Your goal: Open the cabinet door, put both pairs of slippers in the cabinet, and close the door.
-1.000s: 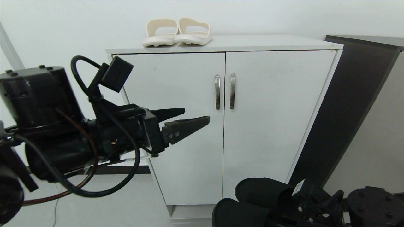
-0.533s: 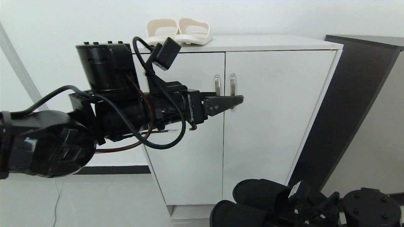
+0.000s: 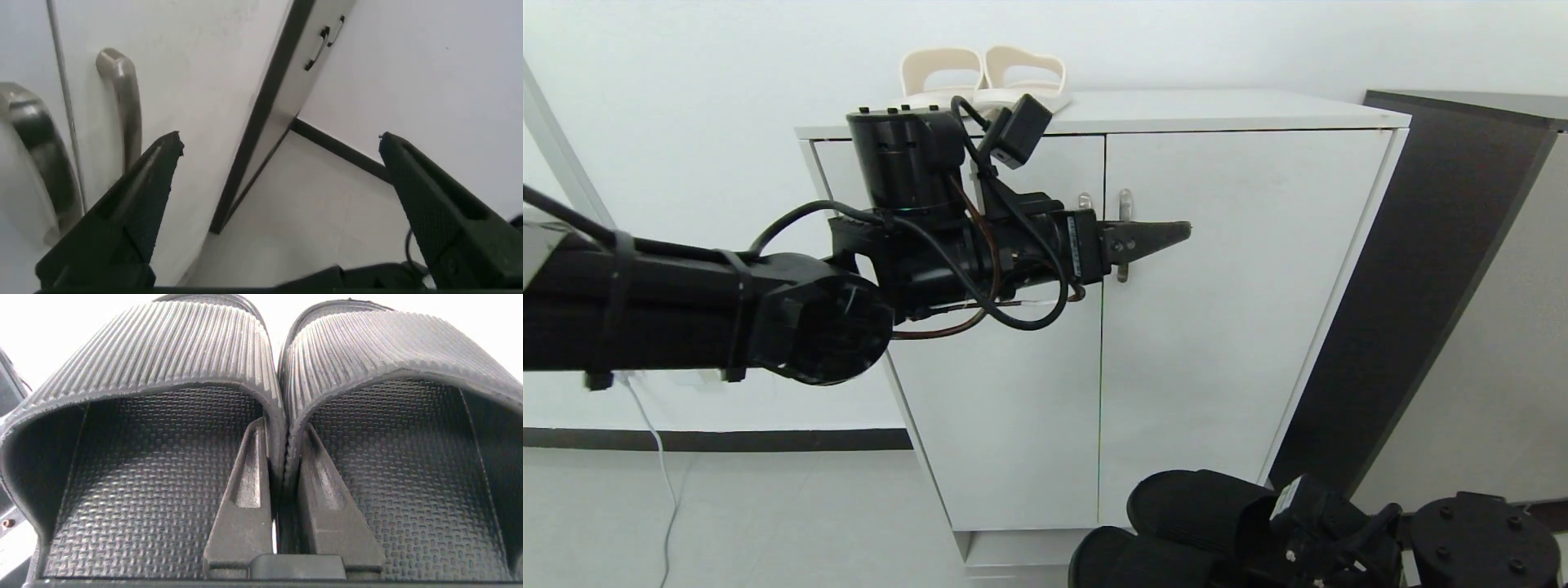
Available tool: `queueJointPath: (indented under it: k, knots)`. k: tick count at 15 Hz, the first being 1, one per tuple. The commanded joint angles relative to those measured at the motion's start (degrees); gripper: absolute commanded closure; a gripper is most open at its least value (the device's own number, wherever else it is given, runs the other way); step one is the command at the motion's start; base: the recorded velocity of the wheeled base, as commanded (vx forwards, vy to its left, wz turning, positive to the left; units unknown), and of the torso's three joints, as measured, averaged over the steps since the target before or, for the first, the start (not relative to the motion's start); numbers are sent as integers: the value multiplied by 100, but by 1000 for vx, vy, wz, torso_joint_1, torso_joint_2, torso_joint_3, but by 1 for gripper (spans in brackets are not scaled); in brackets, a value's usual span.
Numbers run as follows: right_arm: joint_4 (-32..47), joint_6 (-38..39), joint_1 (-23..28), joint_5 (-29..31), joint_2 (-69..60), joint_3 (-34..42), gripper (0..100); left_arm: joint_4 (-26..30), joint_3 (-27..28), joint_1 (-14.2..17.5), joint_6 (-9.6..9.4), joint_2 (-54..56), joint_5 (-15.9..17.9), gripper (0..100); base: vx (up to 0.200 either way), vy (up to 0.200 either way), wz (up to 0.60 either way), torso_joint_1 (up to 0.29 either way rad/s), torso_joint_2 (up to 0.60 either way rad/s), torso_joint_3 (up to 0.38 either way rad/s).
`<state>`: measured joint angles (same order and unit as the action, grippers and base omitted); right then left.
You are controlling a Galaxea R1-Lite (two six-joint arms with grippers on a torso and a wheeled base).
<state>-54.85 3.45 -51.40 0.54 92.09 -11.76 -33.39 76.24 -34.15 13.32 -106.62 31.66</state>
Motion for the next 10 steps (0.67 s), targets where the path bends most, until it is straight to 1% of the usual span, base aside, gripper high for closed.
queueJointPath:
  k: [1,3,7,8,10]
  knots:
    - [-9,-2,-2,-1,46,-1,100,17,233,4,21,-307,-19,0,0,0,0,0,0,0]
    - [-9,7,-2,-1,55,16,100,26,233,4,109,-280,-19,0,0,0,0,0,0,0]
    - [-9,7,-2,17,37,16,100,245,216,31,109,-140,-37,0,0,0,0,0,0,0]
    - [-9,7,-2,17,37,16,100,263,207,66,109,-113,-72,0,0,0,0,0,0,0]
    - [-9,7,-2,17,37,16,100,272,216,84,109,-113,-248,0,0,0,0,0,0,0]
